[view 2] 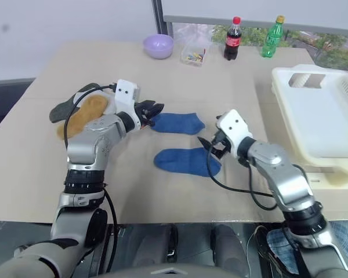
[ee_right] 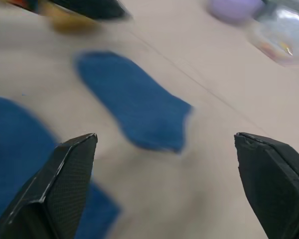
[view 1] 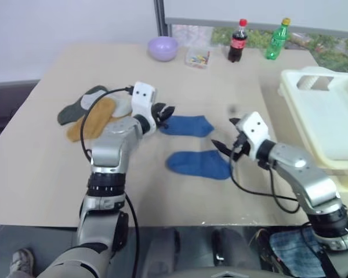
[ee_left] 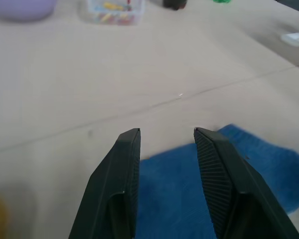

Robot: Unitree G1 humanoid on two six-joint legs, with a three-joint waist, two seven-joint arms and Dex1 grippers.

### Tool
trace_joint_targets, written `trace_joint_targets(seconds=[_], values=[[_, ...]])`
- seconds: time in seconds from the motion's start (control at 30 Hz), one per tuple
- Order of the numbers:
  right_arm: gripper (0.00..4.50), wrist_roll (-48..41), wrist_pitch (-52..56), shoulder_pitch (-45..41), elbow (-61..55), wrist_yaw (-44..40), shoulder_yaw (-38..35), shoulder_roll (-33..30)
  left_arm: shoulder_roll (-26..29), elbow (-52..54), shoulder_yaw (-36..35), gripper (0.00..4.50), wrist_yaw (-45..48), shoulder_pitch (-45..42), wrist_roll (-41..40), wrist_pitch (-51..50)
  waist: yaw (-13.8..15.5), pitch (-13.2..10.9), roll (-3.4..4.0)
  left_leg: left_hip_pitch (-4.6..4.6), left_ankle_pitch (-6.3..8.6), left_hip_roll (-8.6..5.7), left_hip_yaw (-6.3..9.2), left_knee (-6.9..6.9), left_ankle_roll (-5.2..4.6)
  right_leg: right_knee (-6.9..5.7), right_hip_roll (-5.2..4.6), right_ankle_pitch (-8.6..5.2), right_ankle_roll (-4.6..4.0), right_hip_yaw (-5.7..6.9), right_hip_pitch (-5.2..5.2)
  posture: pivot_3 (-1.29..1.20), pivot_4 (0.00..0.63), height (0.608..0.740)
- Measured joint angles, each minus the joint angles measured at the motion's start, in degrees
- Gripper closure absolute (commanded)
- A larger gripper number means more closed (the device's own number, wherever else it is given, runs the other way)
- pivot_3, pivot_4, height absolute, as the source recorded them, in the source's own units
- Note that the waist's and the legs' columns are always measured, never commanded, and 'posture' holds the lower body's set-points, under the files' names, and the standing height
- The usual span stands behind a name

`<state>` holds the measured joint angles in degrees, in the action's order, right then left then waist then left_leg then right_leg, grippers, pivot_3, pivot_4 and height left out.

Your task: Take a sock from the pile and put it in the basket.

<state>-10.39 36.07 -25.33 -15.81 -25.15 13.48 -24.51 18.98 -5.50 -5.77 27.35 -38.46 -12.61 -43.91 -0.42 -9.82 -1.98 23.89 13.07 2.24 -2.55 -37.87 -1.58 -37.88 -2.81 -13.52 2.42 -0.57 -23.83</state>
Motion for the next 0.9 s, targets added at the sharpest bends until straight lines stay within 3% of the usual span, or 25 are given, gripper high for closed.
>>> trace_joint_targets(seconds=[0.23,0.37,0.43,0.63,0.77,0.9], values=[[0.00,2.39,7.55,-12.48,20.41,5.91,-0.76,11.54,1.17,-10.96,3.59,2.70,0.29,-1.03,2.17,2.39,-0.29,-0.01,0.02,0.03,0.00,0.03,-0.08,0.00,0.00,-0.05,0.02,0.01,-0.01,0.00,-0.05,0.00,0.150,0.740],[1.09,3.06,7.20,-16.53,28.49,6.57,-1.06,14.71,1.41,-12.29,4.14,3.73,-0.07,-1.38,3.29,4.34,-0.42,-0.01,0.02,0.00,0.00,0.03,-0.08,0.02,0.00,-0.05,0.00,0.01,-0.01,-0.04,-0.05,0.00,0.150,0.740],[2.14,3.35,5.99,-16.95,30.79,5.35,-0.81,15.15,1.30,-11.30,4.02,4.50,0.07,-0.19,2.97,5.07,-0.41,0.00,0.03,0.00,0.00,0.04,-0.07,0.04,0.00,-0.05,-0.01,0.01,-0.01,-0.03,-0.05,0.00,0.150,0.740],[4.46,3.38,6.60,-16.35,28.98,2.63,-0.78,13.03,0.77,-3.92,2.86,4.50,0.43,4.28,-0.31,2.01,-0.33,0.00,0.05,0.01,0.00,0.04,0.05,0.04,0.00,-0.07,-0.06,0.02,-0.01,-0.03,-0.05,0.00,0.150,0.740],[4.46,1.78,11.26,-13.17,20.15,0.67,-2.54,9.43,0.52,3.53,1.41,4.50,0.66,6.73,-4.47,-2.46,-0.36,0.00,0.05,0.08,0.01,0.05,0.22,0.05,0.00,-0.04,-0.08,0.02,-0.01,-0.01,-0.10,0.00,0.150,0.740],[4.46,-3.59,22.05,-8.03,2.41,-1.36,-6.04,4.76,2.26,16.14,-1.36,4.50,1.58,9.56,-10.73,-9.29,-0.50,-0.01,0.06,0.06,0.01,0.07,0.22,0.16,0.01,-0.05,-0.07,0.01,-0.02,-0.04,-0.16,0.00,0.150,0.740]])
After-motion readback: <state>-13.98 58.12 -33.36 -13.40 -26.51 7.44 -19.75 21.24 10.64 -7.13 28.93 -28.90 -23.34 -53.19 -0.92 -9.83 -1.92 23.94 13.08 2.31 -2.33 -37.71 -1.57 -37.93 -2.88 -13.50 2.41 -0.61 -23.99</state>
